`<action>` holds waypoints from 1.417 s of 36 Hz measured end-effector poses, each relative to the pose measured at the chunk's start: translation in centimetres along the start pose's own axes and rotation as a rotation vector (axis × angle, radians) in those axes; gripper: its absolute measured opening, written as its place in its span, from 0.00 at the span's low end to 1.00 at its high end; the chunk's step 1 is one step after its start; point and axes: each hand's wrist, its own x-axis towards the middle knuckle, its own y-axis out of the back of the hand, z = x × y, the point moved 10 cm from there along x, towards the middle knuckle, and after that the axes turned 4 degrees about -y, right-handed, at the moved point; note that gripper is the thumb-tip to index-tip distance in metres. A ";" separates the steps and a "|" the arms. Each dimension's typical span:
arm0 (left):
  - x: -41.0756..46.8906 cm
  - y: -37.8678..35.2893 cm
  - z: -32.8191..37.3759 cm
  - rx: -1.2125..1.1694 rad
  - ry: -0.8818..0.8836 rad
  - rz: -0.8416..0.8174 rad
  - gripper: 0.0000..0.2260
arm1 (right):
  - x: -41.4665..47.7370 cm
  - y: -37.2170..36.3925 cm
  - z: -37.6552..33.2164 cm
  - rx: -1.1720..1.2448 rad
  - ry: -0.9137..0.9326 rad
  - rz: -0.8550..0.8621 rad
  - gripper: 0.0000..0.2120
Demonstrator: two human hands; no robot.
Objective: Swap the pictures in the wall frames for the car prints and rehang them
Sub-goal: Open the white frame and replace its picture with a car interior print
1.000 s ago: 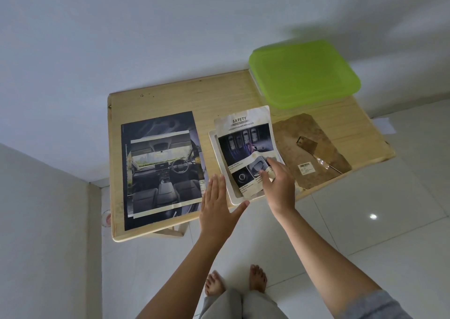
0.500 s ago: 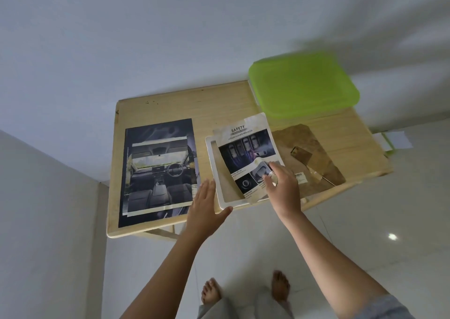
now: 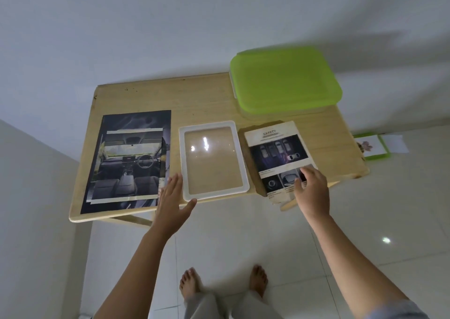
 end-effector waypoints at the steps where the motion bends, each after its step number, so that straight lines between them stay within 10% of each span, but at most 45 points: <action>1: 0.0 0.0 0.0 -0.004 0.004 0.001 0.35 | 0.5 0.1 0.8 -0.005 -0.033 -0.007 0.13; 39: -0.2 0.6 -0.8 -0.142 0.066 0.021 0.37 | 7.6 0.7 3.7 -0.021 -0.028 -0.126 0.20; 51: 1.4 6.6 -2.1 -0.213 0.121 0.050 0.18 | 2.5 -3.8 -12.2 0.110 0.099 -0.205 0.18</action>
